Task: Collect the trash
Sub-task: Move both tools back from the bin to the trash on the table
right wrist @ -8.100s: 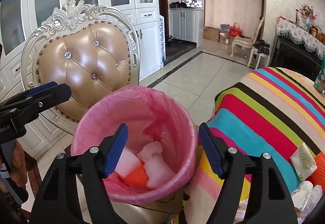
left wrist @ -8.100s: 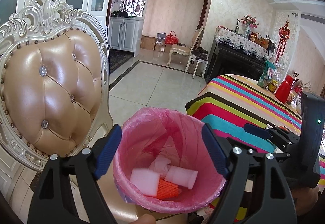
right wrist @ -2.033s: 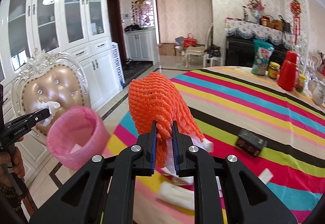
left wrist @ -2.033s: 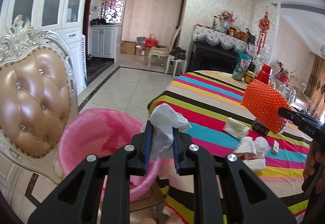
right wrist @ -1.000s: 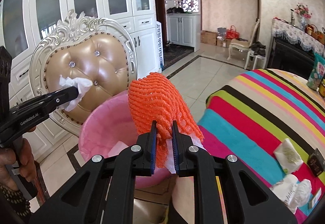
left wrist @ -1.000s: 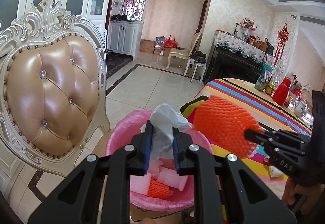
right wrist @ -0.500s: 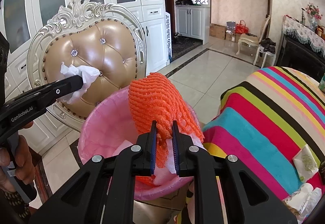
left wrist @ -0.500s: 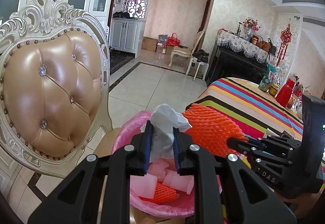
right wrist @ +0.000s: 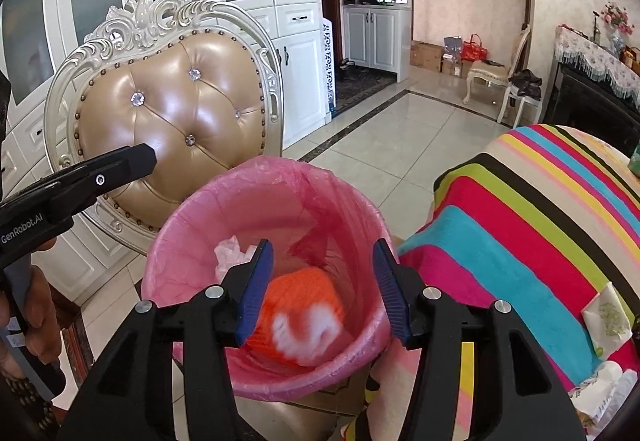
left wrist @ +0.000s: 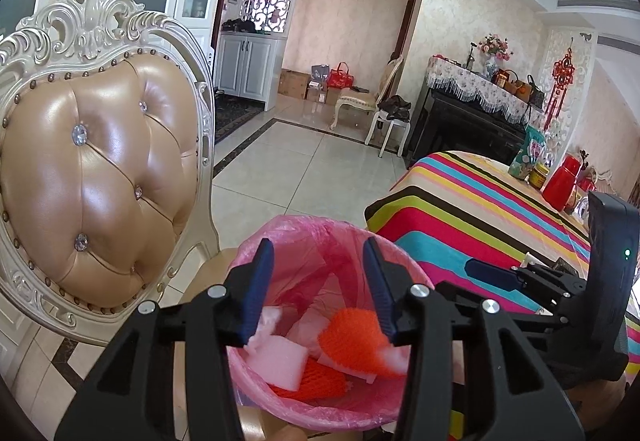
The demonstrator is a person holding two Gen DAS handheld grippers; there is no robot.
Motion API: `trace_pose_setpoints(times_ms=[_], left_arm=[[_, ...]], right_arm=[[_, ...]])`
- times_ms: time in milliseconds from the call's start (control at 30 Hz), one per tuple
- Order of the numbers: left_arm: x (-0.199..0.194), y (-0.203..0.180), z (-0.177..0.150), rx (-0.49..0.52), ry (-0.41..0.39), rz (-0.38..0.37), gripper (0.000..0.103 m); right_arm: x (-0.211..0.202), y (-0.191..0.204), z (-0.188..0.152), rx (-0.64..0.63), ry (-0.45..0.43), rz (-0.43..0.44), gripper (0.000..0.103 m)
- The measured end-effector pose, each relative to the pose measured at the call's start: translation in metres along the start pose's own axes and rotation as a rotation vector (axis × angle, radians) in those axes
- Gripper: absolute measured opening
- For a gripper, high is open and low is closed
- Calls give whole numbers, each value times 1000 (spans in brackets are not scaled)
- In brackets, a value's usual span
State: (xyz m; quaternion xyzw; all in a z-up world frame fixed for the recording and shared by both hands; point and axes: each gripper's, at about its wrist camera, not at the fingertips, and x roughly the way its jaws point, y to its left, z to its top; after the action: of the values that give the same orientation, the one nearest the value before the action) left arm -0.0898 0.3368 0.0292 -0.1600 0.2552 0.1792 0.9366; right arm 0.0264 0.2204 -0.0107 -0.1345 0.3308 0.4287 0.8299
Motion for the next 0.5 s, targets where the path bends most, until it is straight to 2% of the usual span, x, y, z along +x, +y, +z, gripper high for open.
trace_pose_setpoints(times_ms=[400,500], left_arm=[[0,-29,-6,27,12,-33,46],[0,-44,-8,40,16,-50,46]], right_arm=[[-39,-45,-23,69,-27,-78,52],[-52,-60,-31,88,-38,-105,56]])
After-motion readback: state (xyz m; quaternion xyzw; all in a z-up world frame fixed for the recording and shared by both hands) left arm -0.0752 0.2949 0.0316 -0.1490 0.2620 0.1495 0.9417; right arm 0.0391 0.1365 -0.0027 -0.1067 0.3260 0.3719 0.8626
